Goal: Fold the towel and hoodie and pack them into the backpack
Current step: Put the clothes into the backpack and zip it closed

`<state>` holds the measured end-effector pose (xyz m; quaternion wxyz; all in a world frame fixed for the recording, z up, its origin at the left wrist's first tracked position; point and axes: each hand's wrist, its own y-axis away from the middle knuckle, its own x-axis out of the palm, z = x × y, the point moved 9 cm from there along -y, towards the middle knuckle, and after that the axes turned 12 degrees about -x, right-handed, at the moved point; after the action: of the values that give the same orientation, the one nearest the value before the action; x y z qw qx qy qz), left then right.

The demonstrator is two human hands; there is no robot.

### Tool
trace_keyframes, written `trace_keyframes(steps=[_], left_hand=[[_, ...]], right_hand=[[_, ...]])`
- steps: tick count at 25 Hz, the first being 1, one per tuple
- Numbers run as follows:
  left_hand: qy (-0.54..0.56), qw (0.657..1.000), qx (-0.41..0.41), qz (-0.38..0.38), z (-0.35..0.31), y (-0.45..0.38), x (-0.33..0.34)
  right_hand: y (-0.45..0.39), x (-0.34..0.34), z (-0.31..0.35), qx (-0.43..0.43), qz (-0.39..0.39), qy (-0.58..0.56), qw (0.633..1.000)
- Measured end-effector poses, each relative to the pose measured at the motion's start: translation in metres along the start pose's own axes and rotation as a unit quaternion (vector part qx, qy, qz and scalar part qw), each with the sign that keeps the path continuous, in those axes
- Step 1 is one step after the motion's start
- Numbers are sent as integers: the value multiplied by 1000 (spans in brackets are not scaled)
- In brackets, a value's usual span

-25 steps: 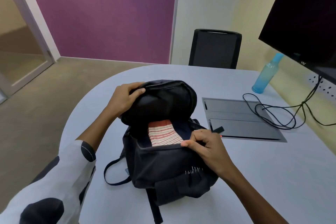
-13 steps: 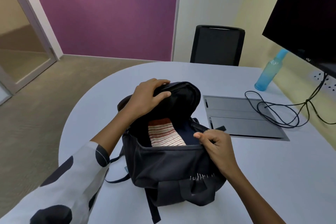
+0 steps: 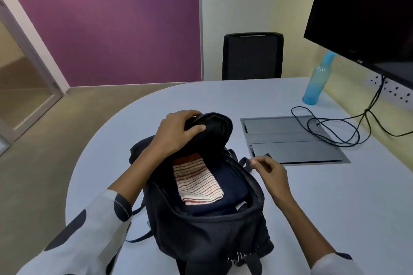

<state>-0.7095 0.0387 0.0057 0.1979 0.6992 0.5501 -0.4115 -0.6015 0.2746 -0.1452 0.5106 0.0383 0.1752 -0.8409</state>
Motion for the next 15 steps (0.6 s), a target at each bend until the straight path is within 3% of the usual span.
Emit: trace_keyframes(steps=[3, 5, 8, 11, 13, 15], left_hand=[[-39, 999, -4, 15, -9, -6, 12], [-105, 994, 40, 10, -31, -11, 21], [-242, 965, 95, 29, -61, -17, 52], [-350, 934, 47, 57, -54, -21, 81], [-353, 932, -10, 88, -32, -16, 86], [-340, 932, -46, 116, -8, -8, 87]], right_hand=[[-21, 25, -30, 49, 100, 7, 994], [-25, 52, -40, 72, 189, 21, 979], [-30, 90, -39, 38, 279, 97, 955], [-44, 107, -39, 15, 240, 122, 963], [-53, 104, -46, 39, 186, 119, 974], [-58, 108, -61, 61, 200, 108, 972]])
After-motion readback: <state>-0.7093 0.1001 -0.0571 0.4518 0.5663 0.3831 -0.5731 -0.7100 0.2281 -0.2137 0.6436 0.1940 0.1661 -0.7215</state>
